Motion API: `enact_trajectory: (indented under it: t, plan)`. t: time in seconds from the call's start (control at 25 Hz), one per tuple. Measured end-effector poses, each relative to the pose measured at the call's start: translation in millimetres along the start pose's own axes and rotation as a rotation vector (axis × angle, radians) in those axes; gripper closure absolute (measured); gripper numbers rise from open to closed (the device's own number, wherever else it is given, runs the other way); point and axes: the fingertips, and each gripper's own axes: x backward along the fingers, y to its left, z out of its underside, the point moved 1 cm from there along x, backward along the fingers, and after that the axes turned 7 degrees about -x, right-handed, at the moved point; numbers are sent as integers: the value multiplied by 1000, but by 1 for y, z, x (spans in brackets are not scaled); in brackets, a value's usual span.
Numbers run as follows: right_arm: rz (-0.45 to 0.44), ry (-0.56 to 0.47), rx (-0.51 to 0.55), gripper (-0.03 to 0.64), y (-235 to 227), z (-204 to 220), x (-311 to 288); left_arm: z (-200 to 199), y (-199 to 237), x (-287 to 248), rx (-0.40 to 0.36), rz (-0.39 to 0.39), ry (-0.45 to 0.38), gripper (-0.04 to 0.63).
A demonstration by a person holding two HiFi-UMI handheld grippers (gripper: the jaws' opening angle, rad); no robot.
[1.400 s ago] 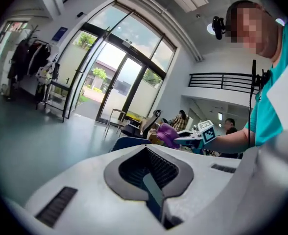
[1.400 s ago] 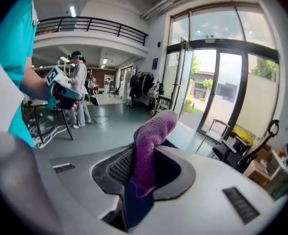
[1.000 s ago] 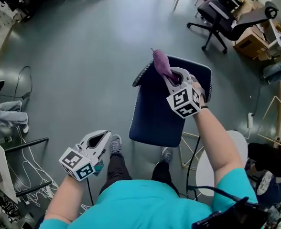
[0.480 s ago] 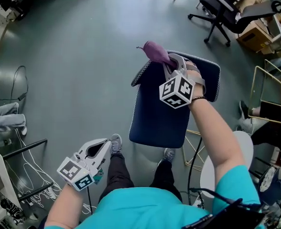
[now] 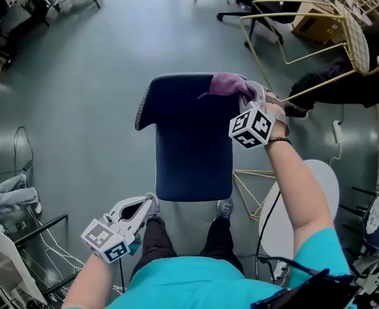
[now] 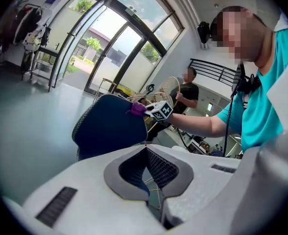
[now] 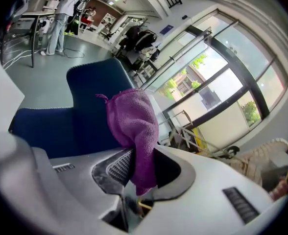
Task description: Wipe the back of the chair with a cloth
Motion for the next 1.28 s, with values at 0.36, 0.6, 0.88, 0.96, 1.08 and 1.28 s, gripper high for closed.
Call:
enact_trajectory:
  t: [0.36,0.6,0.88,0.96,1.08,1.28]
  plan:
    - [14,13,-41,528,-42,59,23,2,-35,-44,-4,70,10,600]
    - [-247,-256,96,528,82,-69,60,7,-16,-5,39,27,-47,600]
    - [-347,-253,123,528,176,-176,19,30,37,84,100,-73,-97,600]
    - [-337,-214,150,528,190,-185,5,41,49,106,117,-102,-104,600]
    - [-310,-154,158,528,195,-177,-14,52,60,117,142,-123,-100,600]
    - [-245,-68,89,528,169,-131,-30,60,57,98,157,-83,-78,600]
